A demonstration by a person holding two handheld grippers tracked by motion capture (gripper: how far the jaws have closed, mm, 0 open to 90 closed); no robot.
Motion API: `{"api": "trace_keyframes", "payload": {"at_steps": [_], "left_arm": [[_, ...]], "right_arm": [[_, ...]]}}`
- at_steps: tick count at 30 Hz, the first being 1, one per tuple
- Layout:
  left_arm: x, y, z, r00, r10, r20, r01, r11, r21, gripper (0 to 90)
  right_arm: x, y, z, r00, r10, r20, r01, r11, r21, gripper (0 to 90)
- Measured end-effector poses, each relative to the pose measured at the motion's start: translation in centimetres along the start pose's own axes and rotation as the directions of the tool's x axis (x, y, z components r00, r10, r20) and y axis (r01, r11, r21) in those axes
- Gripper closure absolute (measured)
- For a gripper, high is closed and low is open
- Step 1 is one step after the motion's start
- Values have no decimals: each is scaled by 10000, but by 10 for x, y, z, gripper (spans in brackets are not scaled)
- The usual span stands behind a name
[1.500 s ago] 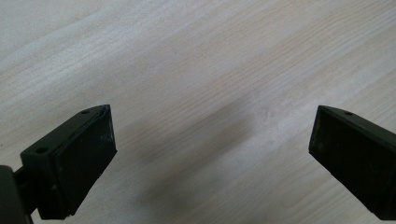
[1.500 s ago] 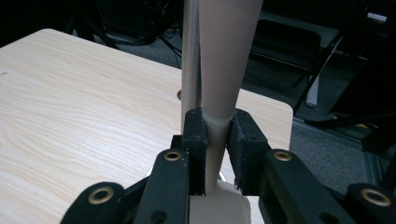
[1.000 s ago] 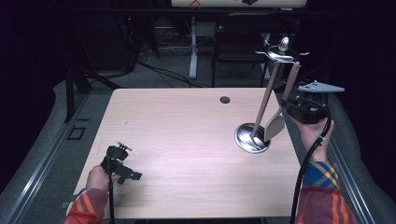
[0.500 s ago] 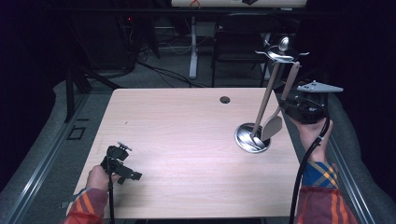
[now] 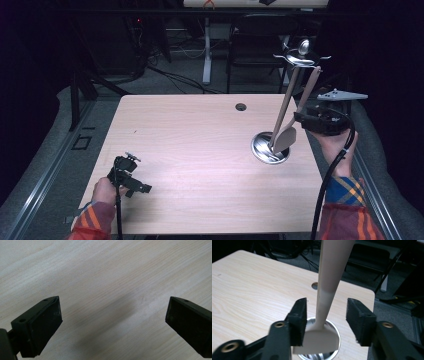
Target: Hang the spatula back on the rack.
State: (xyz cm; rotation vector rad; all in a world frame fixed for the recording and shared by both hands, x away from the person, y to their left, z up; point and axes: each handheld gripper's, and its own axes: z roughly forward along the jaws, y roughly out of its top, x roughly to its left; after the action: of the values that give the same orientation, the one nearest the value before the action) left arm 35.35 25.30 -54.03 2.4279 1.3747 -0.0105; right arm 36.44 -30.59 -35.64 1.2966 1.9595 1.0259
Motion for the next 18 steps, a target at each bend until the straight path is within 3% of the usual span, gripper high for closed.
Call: {"api": "trace_keyframes", "payload": {"at_steps": [10, 18], "left_arm": [[0, 0, 0, 10000, -46, 48, 46, 10000, -17, 4], [0, -1, 0, 10000, -47, 52, 48, 10000, -16, 5]], "right_arm": [[7, -11, 2, 9994, 14, -352, 15, 9965, 831, 347], [14, -24, 6, 9994, 114, -341, -70, 9921, 1252, 229]]}}
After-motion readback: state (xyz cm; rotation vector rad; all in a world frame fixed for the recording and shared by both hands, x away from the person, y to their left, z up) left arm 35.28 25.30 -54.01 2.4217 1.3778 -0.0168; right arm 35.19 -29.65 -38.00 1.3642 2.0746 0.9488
